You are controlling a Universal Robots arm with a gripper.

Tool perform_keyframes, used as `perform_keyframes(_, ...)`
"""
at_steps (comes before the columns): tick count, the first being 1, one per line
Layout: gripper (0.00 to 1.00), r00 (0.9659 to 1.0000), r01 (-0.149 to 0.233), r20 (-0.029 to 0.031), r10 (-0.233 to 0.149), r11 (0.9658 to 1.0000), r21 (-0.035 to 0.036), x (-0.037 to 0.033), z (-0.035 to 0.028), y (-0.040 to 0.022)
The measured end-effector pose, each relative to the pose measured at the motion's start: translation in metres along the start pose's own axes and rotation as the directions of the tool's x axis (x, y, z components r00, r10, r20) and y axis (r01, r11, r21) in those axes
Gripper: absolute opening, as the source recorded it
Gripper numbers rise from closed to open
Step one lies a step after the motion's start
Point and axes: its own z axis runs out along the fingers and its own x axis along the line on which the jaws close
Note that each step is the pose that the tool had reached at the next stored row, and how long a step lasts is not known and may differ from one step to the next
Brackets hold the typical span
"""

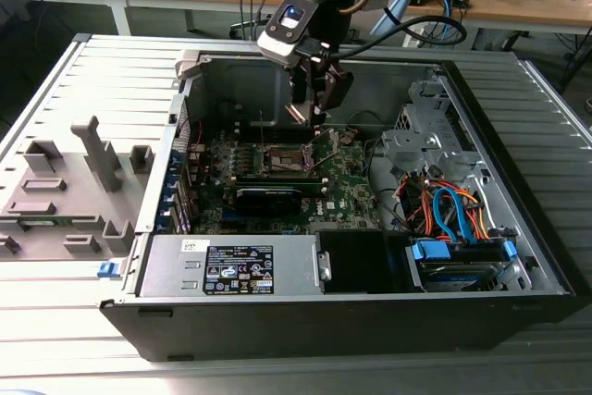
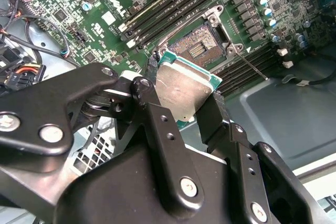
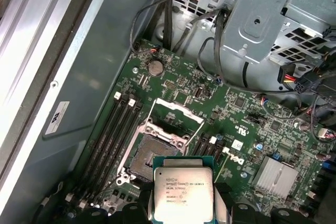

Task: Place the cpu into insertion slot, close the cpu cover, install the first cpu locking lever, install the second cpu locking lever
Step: 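Place the cpu into insertion slot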

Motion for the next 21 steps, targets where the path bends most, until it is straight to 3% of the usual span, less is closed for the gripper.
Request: perform_keyframes(21, 0.55, 0.9984, -0.057, -0.0017, 0.057, 0.9984, 0.0012, 0.0, 0.0007, 0.0)
